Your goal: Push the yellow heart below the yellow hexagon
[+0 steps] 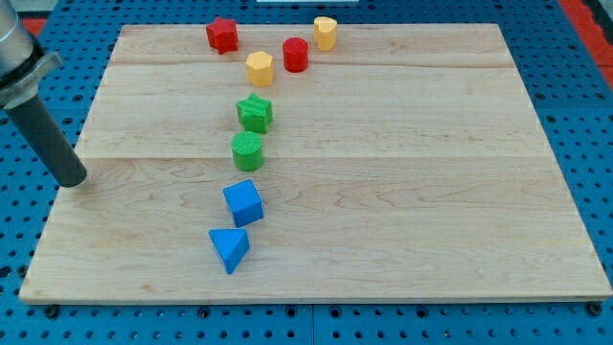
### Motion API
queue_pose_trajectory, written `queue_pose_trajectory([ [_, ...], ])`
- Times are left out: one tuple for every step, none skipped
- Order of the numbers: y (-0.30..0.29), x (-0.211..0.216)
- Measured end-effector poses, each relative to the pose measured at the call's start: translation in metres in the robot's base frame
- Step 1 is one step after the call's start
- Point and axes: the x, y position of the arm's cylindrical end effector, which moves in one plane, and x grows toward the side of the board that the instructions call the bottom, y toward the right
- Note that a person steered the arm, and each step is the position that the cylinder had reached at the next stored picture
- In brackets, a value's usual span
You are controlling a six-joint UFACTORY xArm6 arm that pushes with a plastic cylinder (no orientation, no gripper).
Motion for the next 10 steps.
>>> queue_pose_trajectory([
  [0.0, 0.0],
  [0.025, -0.008],
  [0.055, -0.046],
  [0.055, -0.046],
  [0.061, -0.057],
  [0.075, -0.123],
  [0.069, -0.126],
  [0.056, -0.089],
  [0.056, -0.09],
  [0.059, -0.168],
])
